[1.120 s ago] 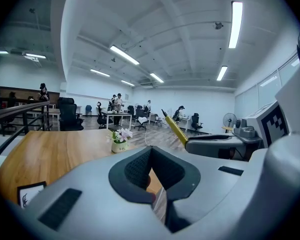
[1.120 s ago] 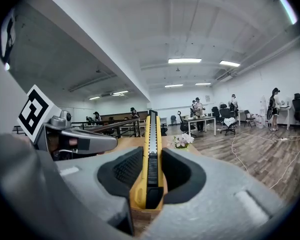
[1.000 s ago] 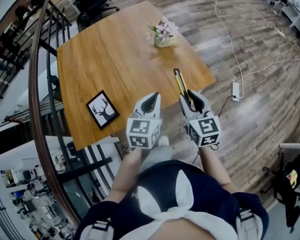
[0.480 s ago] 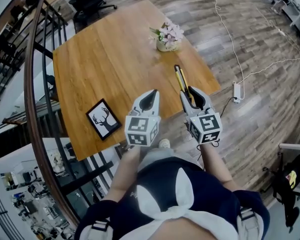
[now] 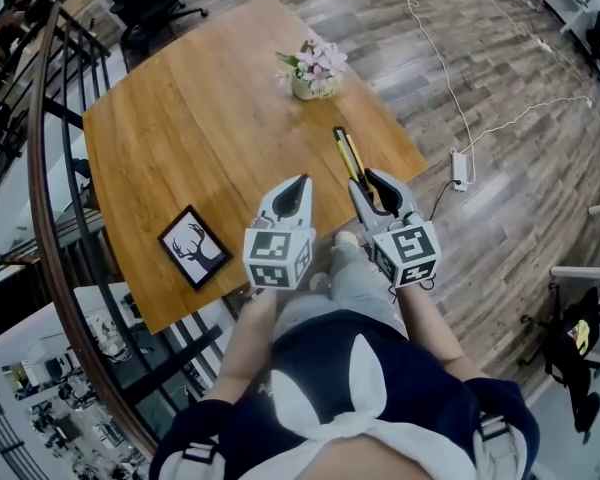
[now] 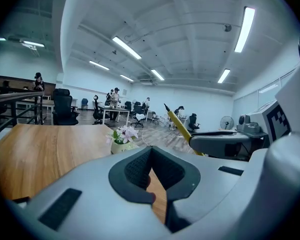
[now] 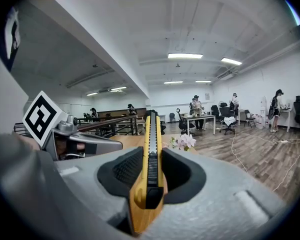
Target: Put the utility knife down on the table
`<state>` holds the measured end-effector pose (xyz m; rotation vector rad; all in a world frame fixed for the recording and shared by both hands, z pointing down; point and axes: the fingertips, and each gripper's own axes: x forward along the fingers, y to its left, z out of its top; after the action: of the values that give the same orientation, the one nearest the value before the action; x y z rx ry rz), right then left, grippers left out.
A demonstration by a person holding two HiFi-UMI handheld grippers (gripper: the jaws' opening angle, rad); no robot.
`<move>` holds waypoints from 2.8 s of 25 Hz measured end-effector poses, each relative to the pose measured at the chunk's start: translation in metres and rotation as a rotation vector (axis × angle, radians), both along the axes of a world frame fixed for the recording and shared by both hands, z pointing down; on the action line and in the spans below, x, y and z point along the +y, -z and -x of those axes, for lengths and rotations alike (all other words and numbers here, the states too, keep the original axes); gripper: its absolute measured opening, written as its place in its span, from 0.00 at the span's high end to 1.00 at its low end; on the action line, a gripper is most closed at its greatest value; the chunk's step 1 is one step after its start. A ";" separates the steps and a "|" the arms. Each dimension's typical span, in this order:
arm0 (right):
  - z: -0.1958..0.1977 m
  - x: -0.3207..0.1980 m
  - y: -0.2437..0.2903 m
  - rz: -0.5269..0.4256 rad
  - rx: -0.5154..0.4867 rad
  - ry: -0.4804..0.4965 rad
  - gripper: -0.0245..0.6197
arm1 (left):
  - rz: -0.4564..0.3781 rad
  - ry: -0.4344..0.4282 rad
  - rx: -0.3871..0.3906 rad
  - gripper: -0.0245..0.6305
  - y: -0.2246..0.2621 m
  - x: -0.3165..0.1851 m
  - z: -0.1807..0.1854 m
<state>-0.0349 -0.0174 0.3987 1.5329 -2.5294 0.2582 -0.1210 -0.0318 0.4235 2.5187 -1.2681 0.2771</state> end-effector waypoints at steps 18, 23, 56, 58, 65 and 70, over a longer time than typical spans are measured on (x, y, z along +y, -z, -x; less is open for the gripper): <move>-0.029 -0.088 0.025 -0.075 0.000 0.037 0.78 | -0.048 0.038 -0.022 0.94 0.017 -0.080 -0.020; -0.045 -0.105 0.039 -0.108 -0.007 0.024 0.78 | -0.047 0.044 -0.017 0.94 0.017 -0.093 -0.029; -0.092 -0.140 -0.014 0.001 0.025 -0.040 0.78 | 0.040 -0.004 -0.031 0.94 -0.021 -0.125 -0.065; -0.093 -0.141 -0.016 0.005 0.032 -0.039 0.78 | 0.044 -0.009 -0.032 0.94 -0.023 -0.126 -0.066; -0.101 -0.141 -0.031 0.029 0.049 -0.042 0.78 | 0.056 -0.027 -0.040 0.94 -0.030 -0.129 -0.076; -0.108 -0.141 -0.042 0.052 0.060 -0.043 0.78 | 0.067 -0.033 -0.047 0.94 -0.035 -0.129 -0.083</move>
<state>0.0729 -0.1583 0.4403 1.5528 -2.4271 0.2778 -0.0384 -0.1607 0.4589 2.4923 -1.2142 0.3817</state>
